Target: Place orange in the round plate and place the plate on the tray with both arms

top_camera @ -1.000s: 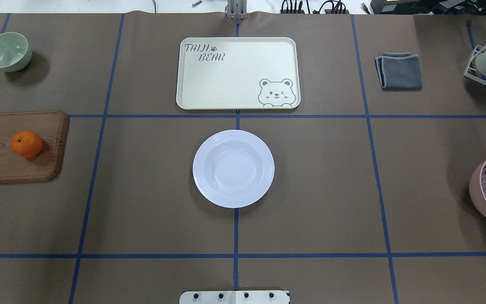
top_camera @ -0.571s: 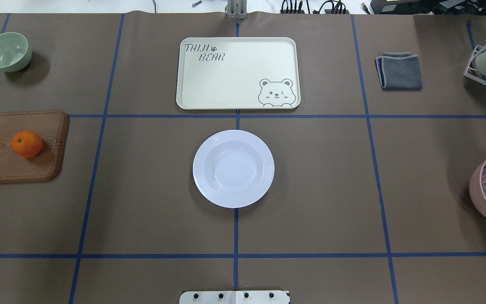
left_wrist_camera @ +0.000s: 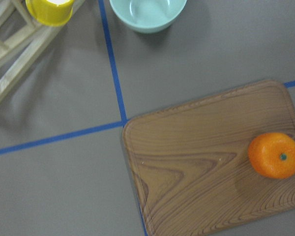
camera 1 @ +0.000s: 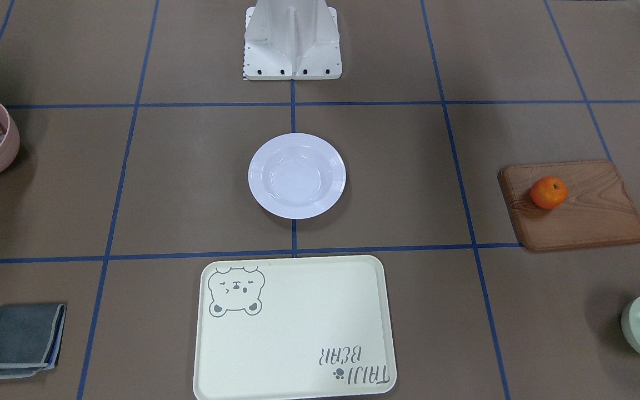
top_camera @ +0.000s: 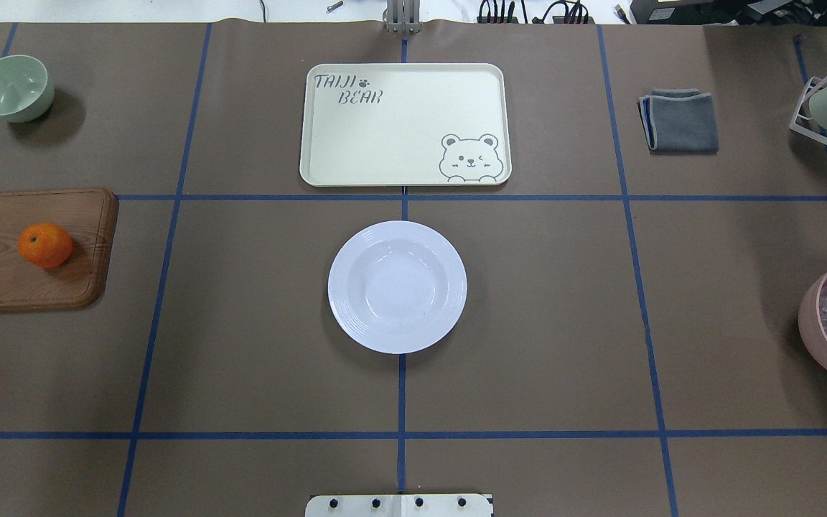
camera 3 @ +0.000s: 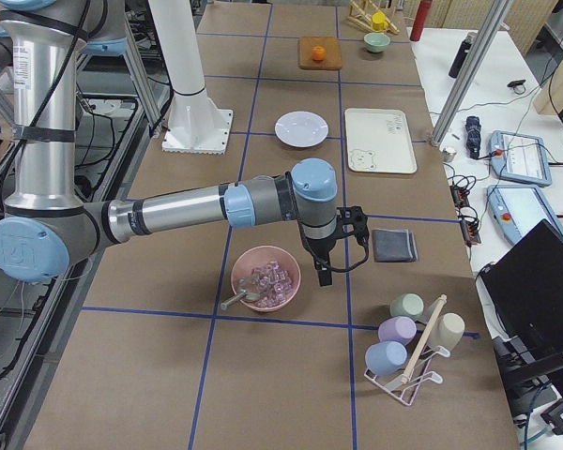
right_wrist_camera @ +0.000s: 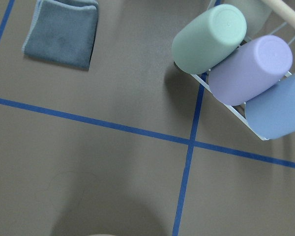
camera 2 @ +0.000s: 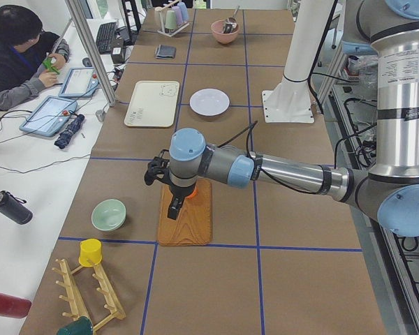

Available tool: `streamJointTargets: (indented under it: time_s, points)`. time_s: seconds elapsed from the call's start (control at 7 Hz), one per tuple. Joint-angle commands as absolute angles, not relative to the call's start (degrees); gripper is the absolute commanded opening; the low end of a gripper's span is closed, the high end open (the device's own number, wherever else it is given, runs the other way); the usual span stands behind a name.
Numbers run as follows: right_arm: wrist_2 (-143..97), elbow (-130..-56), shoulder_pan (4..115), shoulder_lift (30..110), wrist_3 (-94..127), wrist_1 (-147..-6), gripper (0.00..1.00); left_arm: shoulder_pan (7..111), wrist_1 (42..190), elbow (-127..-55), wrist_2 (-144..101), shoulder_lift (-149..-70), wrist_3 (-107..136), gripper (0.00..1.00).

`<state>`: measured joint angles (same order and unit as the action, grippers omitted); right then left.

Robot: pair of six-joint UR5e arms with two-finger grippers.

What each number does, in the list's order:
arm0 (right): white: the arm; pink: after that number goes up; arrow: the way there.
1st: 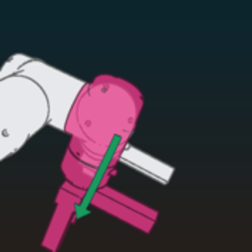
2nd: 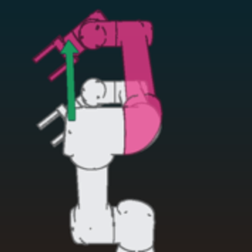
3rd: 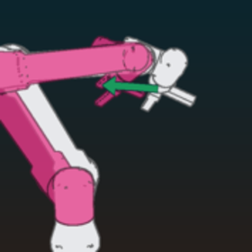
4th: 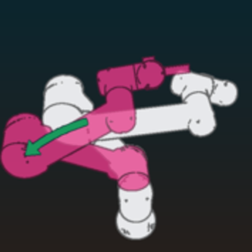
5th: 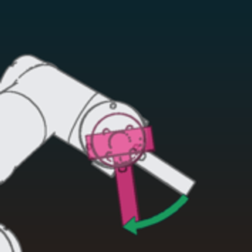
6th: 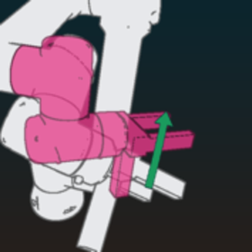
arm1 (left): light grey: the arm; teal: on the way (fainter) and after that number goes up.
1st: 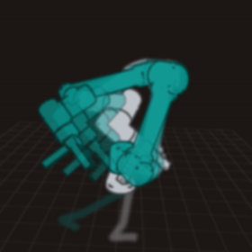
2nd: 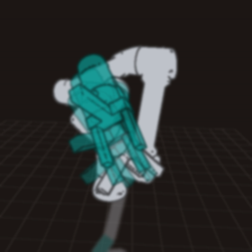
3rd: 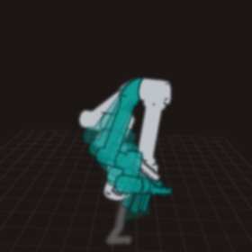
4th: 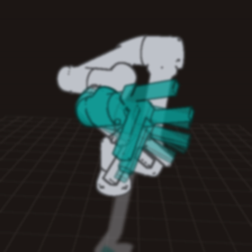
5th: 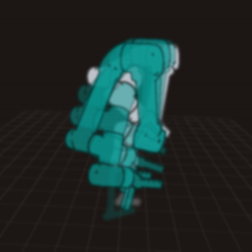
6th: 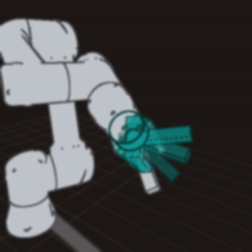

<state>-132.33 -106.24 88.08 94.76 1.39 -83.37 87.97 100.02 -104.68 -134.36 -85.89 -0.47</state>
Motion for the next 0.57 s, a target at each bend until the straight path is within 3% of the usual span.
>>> streamJointTargets:
  time_s: [0.0,0.43]
  points:
    - [-132.8,-104.2,88.2,95.1,1.8,-74.5,1.00,88.1,107.1,-100.7,-134.9,-87.1,-1.0,0.98]
    - [-136.0,-104.5,85.9,93.3,13.1,-66.5,1.00,85.0,112.5,-101.1,-134.6,-89.0,1.9,0.98]
